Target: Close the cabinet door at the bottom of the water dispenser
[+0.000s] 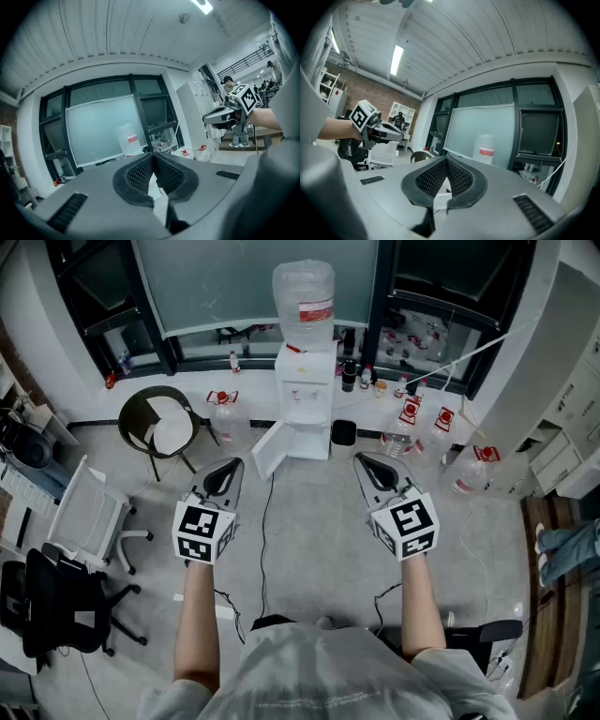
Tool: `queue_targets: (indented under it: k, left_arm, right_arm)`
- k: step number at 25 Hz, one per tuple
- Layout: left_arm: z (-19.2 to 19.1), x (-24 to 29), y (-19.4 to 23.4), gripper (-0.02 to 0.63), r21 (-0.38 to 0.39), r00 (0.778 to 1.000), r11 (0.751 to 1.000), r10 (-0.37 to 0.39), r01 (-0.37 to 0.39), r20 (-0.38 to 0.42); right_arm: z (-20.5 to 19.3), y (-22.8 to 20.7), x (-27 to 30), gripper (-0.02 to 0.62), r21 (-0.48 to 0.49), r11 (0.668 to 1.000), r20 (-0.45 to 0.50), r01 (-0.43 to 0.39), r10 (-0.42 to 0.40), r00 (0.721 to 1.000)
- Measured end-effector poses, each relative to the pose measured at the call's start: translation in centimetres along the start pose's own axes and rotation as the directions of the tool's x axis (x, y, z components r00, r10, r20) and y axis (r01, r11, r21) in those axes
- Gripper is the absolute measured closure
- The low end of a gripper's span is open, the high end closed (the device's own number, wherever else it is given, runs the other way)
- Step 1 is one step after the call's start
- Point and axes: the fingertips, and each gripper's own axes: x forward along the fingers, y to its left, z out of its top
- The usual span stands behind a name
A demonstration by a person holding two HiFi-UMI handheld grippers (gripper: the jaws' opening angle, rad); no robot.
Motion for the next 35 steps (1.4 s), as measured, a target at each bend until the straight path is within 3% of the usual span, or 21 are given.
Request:
queue_targets:
  k: [6,10,14,18,23,28,32,35]
  left_arm:
    - [-1.3,4.0,-0.2,0.589,0.01,0.999,1.0,-0.023,0.023,-0.022]
    - [-2.8,7.2,2.1,0.589,0.006,0.999,1.0,-0.019,0.019,-0.027]
    - [-6.5,10.8,6.8,0.589,-0.004,0.999,1.0,-0.009,0.009,-0.047]
    - [-11.3,16.1,14.9,0.589,0.058,0.99,0.996,0.075,-0.069,-0.115]
    - [-16.5,23.2,25.4,0.589,-0.041,0.99,0.998,0.039,-0.045,-0.137]
    - [-23.2,28.3,34.3,0.589,-0.107,0.983,0.994,-0.032,0.013,-0.179]
    - [-30.9,31.8,38.3,0.589,-0.163,0.968,0.986,-0.077,0.038,-0.238]
    - [-37.7,33.8,39.7,0.589,-0.234,0.947,0.972,-0.104,0.032,-0.303]
  right_arm:
    - [-1.3,-2.1,2.3,0.568,0.111,0.992,0.055,-0.062,0.056,0.997]
    - [-3.5,-2.8,6.0,0.568,0.077,0.995,0.014,-0.066,0.066,0.998]
    - [-5.6,-3.5,12.3,0.568,0.065,0.995,-0.018,-0.071,0.073,0.997]
    - [-7.2,-4.4,21.7,0.568,0.12,0.986,-0.035,-0.115,0.12,0.992]
    - [-9.3,-5.4,35.4,0.568,0.121,0.989,-0.109,-0.089,0.102,0.989]
    - [-12.5,-2.7,47.9,0.568,0.223,0.967,-0.2,-0.126,0.172,0.965]
    - [-19.7,-1.1,56.6,0.568,0.308,0.946,-0.256,-0.099,0.182,0.949]
    - [-26.4,1.2,61.2,0.566,0.321,0.944,-0.336,-0.077,0.189,0.923]
